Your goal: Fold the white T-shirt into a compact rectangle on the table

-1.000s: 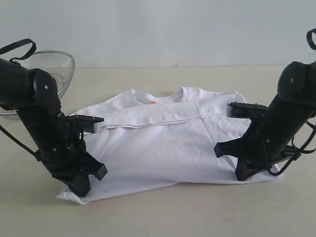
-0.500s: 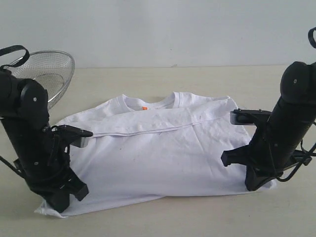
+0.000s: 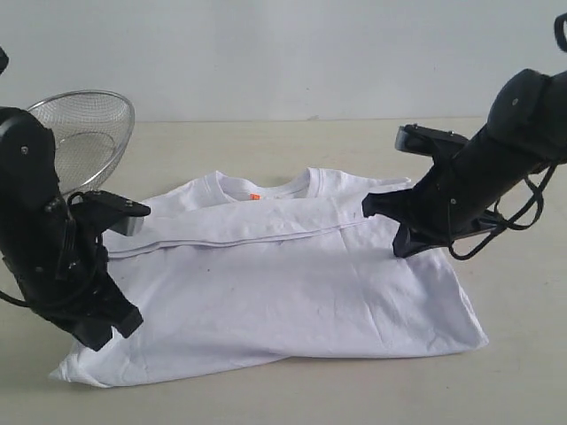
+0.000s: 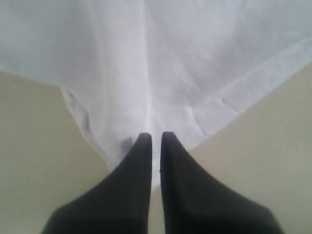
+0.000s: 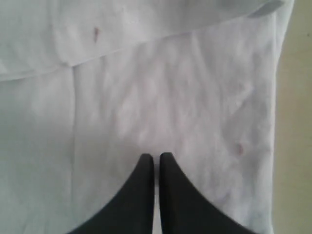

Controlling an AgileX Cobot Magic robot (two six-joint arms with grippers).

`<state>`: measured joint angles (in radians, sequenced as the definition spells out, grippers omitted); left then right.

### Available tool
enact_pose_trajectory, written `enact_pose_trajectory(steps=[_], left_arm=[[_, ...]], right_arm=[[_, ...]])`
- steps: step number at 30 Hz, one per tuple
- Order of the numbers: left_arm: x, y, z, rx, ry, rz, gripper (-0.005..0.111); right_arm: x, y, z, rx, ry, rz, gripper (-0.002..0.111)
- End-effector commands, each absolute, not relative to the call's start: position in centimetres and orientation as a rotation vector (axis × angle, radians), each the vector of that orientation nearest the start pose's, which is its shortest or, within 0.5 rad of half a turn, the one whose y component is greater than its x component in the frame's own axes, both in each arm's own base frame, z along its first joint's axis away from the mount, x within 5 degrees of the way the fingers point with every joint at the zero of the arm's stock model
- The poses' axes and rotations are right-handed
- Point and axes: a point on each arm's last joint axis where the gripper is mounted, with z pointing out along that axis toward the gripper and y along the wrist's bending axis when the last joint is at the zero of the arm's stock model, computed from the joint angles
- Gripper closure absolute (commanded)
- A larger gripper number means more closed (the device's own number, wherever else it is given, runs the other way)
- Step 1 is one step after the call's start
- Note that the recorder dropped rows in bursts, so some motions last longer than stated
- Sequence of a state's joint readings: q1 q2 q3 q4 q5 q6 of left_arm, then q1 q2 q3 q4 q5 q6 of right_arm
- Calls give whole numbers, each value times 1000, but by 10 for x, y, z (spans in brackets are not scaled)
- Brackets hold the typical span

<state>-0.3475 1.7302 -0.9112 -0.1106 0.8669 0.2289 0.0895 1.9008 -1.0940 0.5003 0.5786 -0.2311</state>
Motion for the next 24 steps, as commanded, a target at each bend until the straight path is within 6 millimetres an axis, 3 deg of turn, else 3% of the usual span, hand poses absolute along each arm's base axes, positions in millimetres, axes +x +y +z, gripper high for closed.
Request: enact_pose_trajectory(steps=[1, 7, 13, 18, 24], left_arm=[[263, -103, 172, 763, 3007, -143, 102], [257, -99, 200, 778, 2900, -107, 102], [254, -96, 213, 785, 2846, -84, 102], [255, -94, 216, 790, 2833, -59, 102], [258, -95, 216, 766, 2801, -61, 102]], right_arm=[[358, 54, 123, 74, 2885, 383, 108], [350, 51, 119, 89, 2970, 338, 108], [334, 46, 106, 118, 3042, 275, 108], [320, 44, 97, 121, 3092, 260, 108], [310, 42, 110, 115, 3073, 249, 108]])
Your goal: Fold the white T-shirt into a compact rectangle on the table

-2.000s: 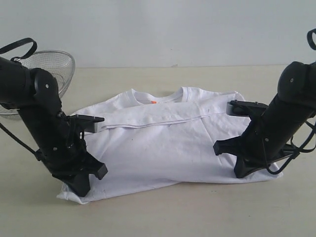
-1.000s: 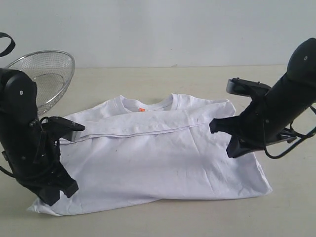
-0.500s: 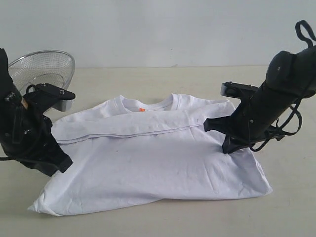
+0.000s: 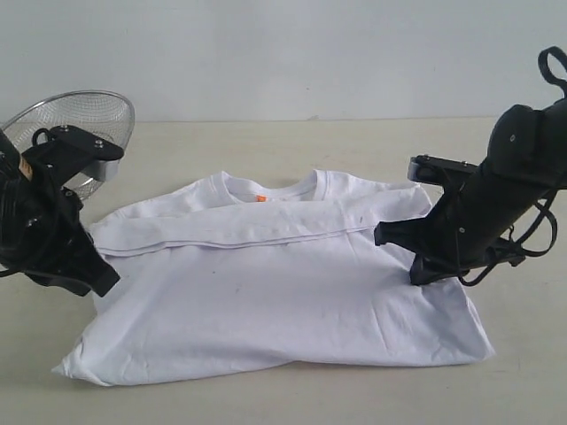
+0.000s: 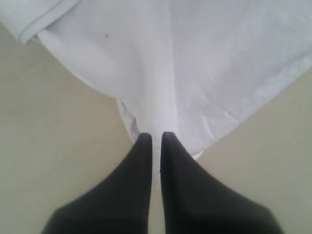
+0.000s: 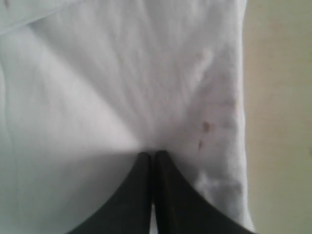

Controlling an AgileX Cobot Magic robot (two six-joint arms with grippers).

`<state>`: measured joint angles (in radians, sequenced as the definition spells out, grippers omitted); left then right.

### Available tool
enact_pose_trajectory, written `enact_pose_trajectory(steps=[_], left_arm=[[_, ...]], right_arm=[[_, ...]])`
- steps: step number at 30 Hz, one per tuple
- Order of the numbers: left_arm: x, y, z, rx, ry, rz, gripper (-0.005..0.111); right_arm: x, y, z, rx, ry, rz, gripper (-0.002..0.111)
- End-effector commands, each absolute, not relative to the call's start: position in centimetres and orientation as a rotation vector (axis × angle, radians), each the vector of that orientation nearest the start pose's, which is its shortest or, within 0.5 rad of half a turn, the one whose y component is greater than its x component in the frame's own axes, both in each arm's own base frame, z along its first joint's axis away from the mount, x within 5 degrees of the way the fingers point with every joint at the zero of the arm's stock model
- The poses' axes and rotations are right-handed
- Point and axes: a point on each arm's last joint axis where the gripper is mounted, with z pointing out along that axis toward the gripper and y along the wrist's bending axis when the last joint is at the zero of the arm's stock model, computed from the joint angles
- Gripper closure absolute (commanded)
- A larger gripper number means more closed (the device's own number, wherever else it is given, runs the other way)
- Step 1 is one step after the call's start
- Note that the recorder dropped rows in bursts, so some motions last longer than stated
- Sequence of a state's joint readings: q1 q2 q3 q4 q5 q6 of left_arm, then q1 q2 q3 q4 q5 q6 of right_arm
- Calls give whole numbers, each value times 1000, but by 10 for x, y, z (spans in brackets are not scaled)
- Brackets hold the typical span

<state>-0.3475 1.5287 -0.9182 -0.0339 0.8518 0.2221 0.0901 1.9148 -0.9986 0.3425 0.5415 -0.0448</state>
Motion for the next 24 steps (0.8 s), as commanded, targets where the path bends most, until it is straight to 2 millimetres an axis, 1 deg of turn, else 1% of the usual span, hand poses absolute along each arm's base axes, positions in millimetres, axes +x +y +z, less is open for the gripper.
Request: enact_pose_trajectory(steps=[1, 4, 9, 12, 16, 18, 20, 24], left_arm=[[258, -95, 216, 765, 2799, -61, 102], [259, -96, 216, 762, 2787, -62, 102], [262, -97, 217, 751, 2764, -69, 102], [265, -99, 220, 738, 2741, -79, 102], [270, -104, 222, 695, 2713, -146, 102], [274, -109, 218, 702, 2712, -201, 102], [280, -118, 212, 745, 2708, -286, 102], [298, -132, 193, 787, 2752, -391, 102]], right_arm=[[308, 42, 114, 110, 3073, 247, 108], [301, 41, 126, 98, 3062, 234, 108], [288, 39, 134, 97, 3064, 223, 108], [287, 39, 140, 101, 3046, 232, 108], [288, 40, 158, 105, 2955, 257, 108], [292, 41, 168, 93, 2918, 275, 108], [299, 44, 176, 66, 2894, 313, 108], [307, 49, 187, 66, 2863, 378, 108]])
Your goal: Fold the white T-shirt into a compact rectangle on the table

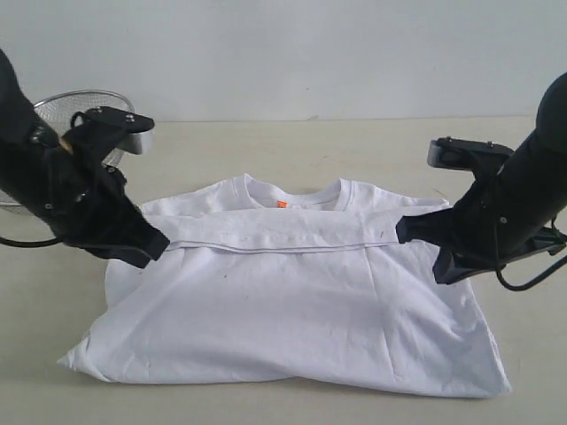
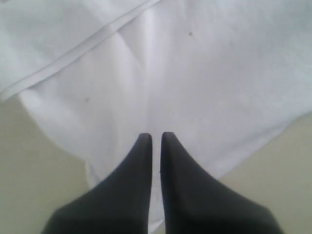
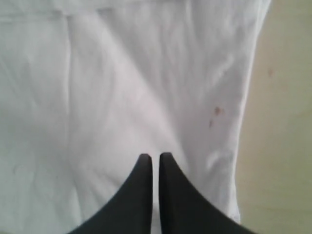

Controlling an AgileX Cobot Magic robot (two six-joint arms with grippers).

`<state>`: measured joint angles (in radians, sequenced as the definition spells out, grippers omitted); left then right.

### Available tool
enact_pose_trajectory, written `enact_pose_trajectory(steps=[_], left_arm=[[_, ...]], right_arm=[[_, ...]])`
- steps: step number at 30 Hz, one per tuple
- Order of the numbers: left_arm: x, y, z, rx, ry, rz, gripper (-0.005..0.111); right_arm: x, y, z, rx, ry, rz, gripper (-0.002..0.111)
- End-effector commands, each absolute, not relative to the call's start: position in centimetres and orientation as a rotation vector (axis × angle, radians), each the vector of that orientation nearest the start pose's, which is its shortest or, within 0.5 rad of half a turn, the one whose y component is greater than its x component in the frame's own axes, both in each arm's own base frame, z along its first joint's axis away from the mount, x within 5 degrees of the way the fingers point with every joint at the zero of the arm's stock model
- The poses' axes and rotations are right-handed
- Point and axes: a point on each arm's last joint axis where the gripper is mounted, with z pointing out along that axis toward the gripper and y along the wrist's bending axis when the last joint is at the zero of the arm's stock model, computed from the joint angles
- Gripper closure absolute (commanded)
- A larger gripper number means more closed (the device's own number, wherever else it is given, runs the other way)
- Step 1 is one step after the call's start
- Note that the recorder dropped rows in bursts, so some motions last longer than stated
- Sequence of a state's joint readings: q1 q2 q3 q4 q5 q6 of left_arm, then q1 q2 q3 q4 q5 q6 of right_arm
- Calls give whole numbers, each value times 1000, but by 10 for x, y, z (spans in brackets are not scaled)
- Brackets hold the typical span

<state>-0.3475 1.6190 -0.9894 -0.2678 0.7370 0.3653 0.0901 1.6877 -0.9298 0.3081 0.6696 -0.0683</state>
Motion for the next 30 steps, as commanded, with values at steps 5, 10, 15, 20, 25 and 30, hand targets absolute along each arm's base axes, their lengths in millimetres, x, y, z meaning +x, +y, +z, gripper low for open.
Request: enact_pose_trajectory(steps=[5, 10, 15, 20, 25, 30], left_arm=[[318, -140, 169, 854, 2808, -398, 102], [338, -147, 152, 852, 2798, -383, 102], [356, -153, 141, 907, 2764, -369, 102], [371, -157, 132, 924, 2754, -348, 102], [385, -158, 129, 981, 2719, -270, 102], [399, -159, 137, 983, 2644, -199, 102]], right_arm=[[307, 50, 189, 41, 2867, 388, 108], [305, 50, 188, 10, 2888, 393, 108], [304, 50, 188, 7, 2902, 397, 108], [303, 50, 188, -1, 2911, 400, 108], [302, 50, 188, -12, 2915, 400, 108], [302, 50, 188, -12, 2915, 400, 108]])
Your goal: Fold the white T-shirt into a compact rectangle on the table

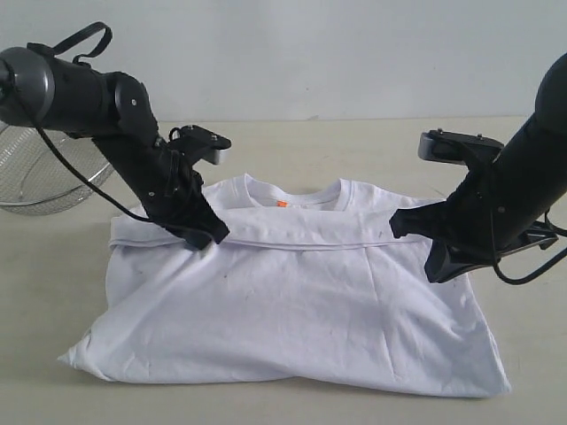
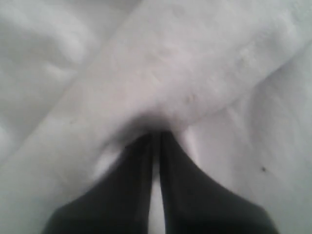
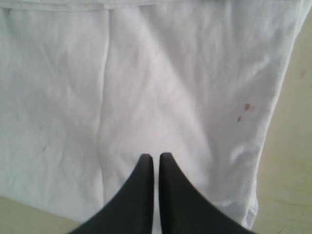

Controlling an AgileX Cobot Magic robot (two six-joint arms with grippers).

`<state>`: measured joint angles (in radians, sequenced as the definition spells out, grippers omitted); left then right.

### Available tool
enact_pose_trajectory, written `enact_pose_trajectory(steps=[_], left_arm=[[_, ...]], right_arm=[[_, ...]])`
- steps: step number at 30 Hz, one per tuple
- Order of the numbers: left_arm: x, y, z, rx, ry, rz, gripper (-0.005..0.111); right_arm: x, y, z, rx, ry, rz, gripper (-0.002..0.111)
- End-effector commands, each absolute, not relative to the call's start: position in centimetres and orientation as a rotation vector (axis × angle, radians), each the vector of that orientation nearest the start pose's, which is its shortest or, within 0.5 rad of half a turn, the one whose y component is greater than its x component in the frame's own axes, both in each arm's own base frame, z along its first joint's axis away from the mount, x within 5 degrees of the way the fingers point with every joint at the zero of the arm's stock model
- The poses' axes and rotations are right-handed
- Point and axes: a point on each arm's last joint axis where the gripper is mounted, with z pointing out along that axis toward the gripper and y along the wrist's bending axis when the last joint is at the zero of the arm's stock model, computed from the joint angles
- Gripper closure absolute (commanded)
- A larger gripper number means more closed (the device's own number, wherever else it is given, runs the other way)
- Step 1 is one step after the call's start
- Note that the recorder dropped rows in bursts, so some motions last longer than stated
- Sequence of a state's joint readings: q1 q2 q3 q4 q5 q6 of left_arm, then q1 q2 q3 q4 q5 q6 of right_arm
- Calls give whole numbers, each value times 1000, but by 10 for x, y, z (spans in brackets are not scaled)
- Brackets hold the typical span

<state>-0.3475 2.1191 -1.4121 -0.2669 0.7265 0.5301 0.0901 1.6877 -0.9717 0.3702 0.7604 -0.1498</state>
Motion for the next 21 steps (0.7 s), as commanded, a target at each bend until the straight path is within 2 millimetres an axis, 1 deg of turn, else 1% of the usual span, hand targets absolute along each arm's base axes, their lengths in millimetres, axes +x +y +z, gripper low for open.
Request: enact_pose_trajectory(steps=[1, 8, 12, 16, 18, 21], left_arm=[[403, -160, 141, 978, 2622, -192, 102], [429, -162, 161, 955, 2497, -83, 102], [439, -164, 171, 959, 2483, -44, 102], [441, -165, 188, 925, 2506, -63, 102], [436, -165, 199, 922, 2541, -95, 102], [426, -166, 212, 909, 2590, -167, 102]], right_arm=[[302, 50, 188, -12, 2915, 400, 108], [302, 51, 188, -11, 2915, 403, 108], [303, 51, 188, 2, 2913, 417, 108], [304, 51, 189, -6, 2898, 411, 108], [307, 51, 189, -32, 2860, 394, 108], [316, 49, 192, -22, 2783, 366, 108]])
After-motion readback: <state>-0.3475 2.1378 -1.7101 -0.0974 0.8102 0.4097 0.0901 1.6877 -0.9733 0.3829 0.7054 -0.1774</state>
